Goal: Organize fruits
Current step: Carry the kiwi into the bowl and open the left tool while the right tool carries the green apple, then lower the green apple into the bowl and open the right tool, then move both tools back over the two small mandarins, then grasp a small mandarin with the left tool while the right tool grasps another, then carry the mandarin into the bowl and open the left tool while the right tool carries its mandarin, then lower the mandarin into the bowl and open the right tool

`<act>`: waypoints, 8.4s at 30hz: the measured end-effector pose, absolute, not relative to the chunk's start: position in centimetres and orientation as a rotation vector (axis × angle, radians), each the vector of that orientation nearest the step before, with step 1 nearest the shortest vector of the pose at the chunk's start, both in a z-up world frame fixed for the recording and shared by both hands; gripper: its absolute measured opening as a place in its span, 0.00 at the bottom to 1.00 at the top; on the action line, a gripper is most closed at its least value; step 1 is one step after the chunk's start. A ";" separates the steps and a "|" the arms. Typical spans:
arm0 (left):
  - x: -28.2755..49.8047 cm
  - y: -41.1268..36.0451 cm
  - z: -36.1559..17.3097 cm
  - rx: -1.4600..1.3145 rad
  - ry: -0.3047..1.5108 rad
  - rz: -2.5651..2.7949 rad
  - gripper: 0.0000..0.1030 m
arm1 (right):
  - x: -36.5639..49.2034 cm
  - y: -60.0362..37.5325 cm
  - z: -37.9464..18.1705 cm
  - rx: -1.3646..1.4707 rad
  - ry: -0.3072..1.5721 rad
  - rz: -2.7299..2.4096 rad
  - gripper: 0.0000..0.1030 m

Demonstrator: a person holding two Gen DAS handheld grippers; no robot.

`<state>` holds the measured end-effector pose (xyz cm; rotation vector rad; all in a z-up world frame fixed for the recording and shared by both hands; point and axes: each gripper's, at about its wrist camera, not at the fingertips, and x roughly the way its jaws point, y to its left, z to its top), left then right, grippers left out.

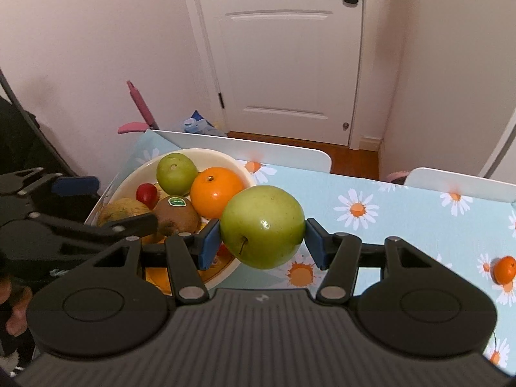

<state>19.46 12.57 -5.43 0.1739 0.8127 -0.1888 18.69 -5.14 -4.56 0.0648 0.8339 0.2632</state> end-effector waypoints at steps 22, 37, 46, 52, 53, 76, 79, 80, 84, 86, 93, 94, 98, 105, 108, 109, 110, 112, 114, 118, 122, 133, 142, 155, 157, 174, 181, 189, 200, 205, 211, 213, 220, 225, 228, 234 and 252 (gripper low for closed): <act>14.8 16.5 -4.8 0.100 0.824 -0.035 0.88 | 22.0 0.3 -7.5 -0.030 0.904 0.429 0.70; 14.5 16.2 -4.9 0.103 0.823 -0.062 0.88 | 20.7 0.1 -6.7 -0.035 0.862 0.412 0.86; 13.9 15.9 -3.8 0.118 0.795 -0.100 0.88 | 19.2 -0.9 -4.9 -0.004 0.831 0.367 0.86; 13.4 15.6 -2.8 0.130 0.772 -0.140 0.88 | 17.4 -2.2 -3.4 0.015 0.806 0.307 0.86; 13.3 15.4 -2.6 0.136 0.768 -0.148 0.88 | 17.1 -2.6 -3.1 0.025 0.804 0.299 0.86; 9.7 2.4 -0.6 0.182 0.721 -0.145 0.98 | 10.2 -21.9 -2.4 0.068 0.756 0.164 1.00; 9.6 -0.2 -1.5 0.182 0.732 -0.142 0.98 | 10.1 -24.6 -3.4 0.067 0.769 0.161 1.00; 9.6 -1.0 -1.8 0.179 0.737 -0.141 0.98 | 10.1 -25.5 -3.7 0.063 0.772 0.162 1.00; 9.9 -3.9 -3.5 0.162 0.760 -0.146 0.98 | 10.6 -28.6 -5.3 0.041 0.785 0.171 1.00; 10.1 -5.4 -4.4 0.161 0.769 -0.149 0.98 | 11.0 -29.9 -6.0 0.029 0.789 0.178 1.00; 11.8 -9.1 -8.1 0.142 0.801 -0.173 0.96 | 13.1 -33.5 -9.1 0.027 0.813 0.197 0.99; 12.1 -9.5 -8.5 0.139 0.808 -0.177 0.94 | 13.4 -33.8 -9.5 0.027 0.815 0.198 0.98; 13.2 -10.8 -10.6 0.129 0.835 -0.194 0.89 | 14.4 -34.8 -10.9 0.035 0.822 0.199 0.97; 14.6 -11.9 -12.5 0.117 0.868 -0.210 0.69 | 15.6 -35.5 -12.2 0.044 0.833 0.202 0.96; 15.0 -12.0 -12.8 0.108 0.876 -0.212 0.66 | 16.0 -35.5 -12.7 0.044 0.841 0.206 0.92; 15.1 -12.0 -12.9 0.105 0.878 -0.214 0.62 | 16.1 -35.5 -12.8 0.045 0.845 0.208 0.92; 15.2 -12.1 -12.9 0.103 0.880 -0.217 0.58 | 16.2 -35.5 -13.0 0.046 0.847 0.209 0.92; 15.3 -12.1 -13.0 0.093 0.886 -0.225 0.51 | 16.4 -35.5 -13.1 0.045 0.848 0.212 0.90; 15.4 -12.1 -13.1 0.076 0.891 -0.244 0.42 | 16.6 -35.4 -13.2 0.042 0.851 0.215 0.86; 15.1 -12.3 -13.0 0.092 0.888 -0.247 0.41 | 16.9 -35.1 -13.5 0.038 0.856 0.217 0.82; 14.9 -12.2 -12.9 0.101 0.892 -0.247 0.41 | 17.3 -34.8 -13.7 0.034 0.864 0.222 0.75; 14.1 -11.1 -12.8 0.104 0.900 -0.229 0.41 | 17.9 -34.3 -13.9 0.022 0.866 0.217 0.68; 13.1 -9.7 -12.1 0.090 0.896 -0.202 0.41 | 18.2 -33.6 -13.6 -0.009 0.872 0.230 0.50; 10.7 -7.2 -8.3 0.066 0.847 -0.124 0.41 | 16.4 -30.2 -9.9 -0.019 0.835 0.318 0.50; 10.4 -6.5 -7.3 0.062 0.834 -0.102 0.41 | 16.2 -29.3 -9.0 -0.018 0.824 0.337 0.49; 11.2 3.4 -1.8 0.055 0.768 -0.022 0.41 | 16.7 -17.6 -2.2 -0.018 0.755 0.441 0.49; 13.0 8.4 -1.0 0.072 0.760 -0.034 0.41 | 17.6 -12.2 -1.0 -0.002 0.750 0.439 0.49; 16.1 13.0 -1.5 0.086 0.763 -0.056 0.41 | 19.3 -6.7 -0.9 0.006 0.756 0.424 0.49; 21.0 17.0 -4.6 0.100 0.817 -0.098 0.41 | 22.4 -0.7 -1.9 0.021 0.780 0.401 0.49; 22.7 17.8 -6.4 0.110 0.852 -0.121 0.41 | 23.2 0.7 -2.8 0.024 0.798 0.397 0.49; 23.4 18.0 -7.5 0.119 0.880 -0.132 0.41 | 23.9 1.7 -3.4 0.027 0.815 0.390 0.49; 23.4 18.1 -7.4 0.111 0.881 -0.128 0.44 | 24.1 1.9 -3.5 0.024 0.818 0.389 0.49; 22.0 18.5 -6.0 0.094 0.836 -0.135 0.82 | 24.3 2.3 -3.2 0.023 0.817 0.400 0.49; 20.5 18.4 -5.2 0.105 0.817 -0.126 0.90 | 24.4 3.0 -2.8 0.010 0.811 0.422 0.49; 19.9 18.6 -4.9 0.084 0.817 -0.126 0.90 | 24.5 3.6 -2.6 0.004 0.813 0.442 0.49; 18.5 18.4 -4.6 0.095 0.807 -0.122 0.96 | 24.8 5.0 -2.8 -0.014 0.829 0.480 0.49; 17.4 19.7 -6.0 0.126 0.825 -0.128 0.96 | 25.6 6.8 -5.4 -0.020 0.855 0.502 0.80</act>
